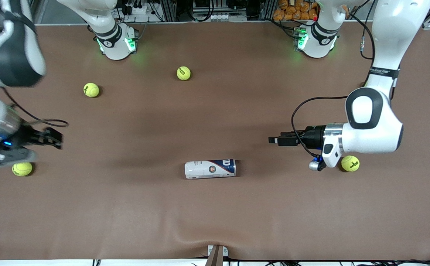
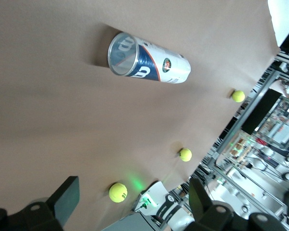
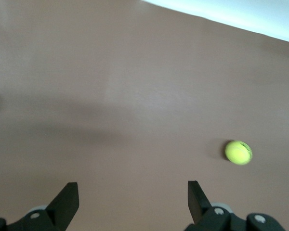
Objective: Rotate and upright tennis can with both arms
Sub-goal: 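Move the left gripper to the can's bottom end and grasp it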
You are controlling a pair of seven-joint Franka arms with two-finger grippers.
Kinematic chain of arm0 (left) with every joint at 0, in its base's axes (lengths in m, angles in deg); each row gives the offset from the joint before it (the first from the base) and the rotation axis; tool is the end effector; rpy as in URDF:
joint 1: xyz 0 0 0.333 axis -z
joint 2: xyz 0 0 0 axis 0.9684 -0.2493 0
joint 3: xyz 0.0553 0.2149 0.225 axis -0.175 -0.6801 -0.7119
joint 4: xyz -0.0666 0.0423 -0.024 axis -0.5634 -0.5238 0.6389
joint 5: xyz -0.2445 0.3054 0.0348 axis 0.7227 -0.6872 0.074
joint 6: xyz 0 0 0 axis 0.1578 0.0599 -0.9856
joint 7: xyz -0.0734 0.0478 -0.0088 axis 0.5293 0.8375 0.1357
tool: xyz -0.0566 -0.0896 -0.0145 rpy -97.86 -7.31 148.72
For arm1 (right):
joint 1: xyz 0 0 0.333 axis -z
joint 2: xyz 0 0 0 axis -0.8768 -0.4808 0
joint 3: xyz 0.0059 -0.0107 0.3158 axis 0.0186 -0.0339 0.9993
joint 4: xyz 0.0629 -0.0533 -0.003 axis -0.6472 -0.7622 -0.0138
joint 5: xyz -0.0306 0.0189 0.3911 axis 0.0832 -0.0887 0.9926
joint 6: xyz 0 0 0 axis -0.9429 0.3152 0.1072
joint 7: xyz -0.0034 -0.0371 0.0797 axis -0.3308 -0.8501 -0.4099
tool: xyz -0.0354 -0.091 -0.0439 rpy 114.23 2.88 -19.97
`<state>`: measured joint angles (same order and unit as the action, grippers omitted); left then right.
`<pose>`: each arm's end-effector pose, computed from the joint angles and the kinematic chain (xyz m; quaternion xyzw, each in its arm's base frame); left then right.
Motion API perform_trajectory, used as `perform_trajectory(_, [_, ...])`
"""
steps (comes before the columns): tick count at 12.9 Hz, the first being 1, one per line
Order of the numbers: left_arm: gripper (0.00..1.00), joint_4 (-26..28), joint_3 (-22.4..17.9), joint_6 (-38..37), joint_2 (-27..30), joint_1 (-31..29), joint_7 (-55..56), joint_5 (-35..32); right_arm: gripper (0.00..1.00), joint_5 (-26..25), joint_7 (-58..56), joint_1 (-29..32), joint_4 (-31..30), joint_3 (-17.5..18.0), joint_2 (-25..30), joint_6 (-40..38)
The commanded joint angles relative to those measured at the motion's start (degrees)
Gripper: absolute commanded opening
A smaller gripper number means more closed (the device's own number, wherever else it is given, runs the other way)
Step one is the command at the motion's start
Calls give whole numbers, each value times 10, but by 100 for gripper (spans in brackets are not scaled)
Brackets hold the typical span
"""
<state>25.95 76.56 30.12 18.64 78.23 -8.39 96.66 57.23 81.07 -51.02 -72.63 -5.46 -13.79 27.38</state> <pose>0.6191 -0.1989 0.3354 0.8722 0.1472 -0.1926 0.4249 0.6465 0.0160 0.5764 0.9933 0.0937 0.0293 0.0603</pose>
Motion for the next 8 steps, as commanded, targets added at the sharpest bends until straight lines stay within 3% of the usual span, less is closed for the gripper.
perform_trajectory(1, [100, 64, 3, 41, 3, 5, -102, 78, 100, 8, 44, 16, 72, 8, 1, -78])
perform_trajectory(5, [100, 53, 2, 77, -76, 8, -302, 239, 100, 16, 51, 37, 95, 11, 33, -199])
perform_trajectory(8, [94, -5, 2, 97, -131, 25, -321, 246, 100, 108, 60, 67, 78, 6, 40, -236])
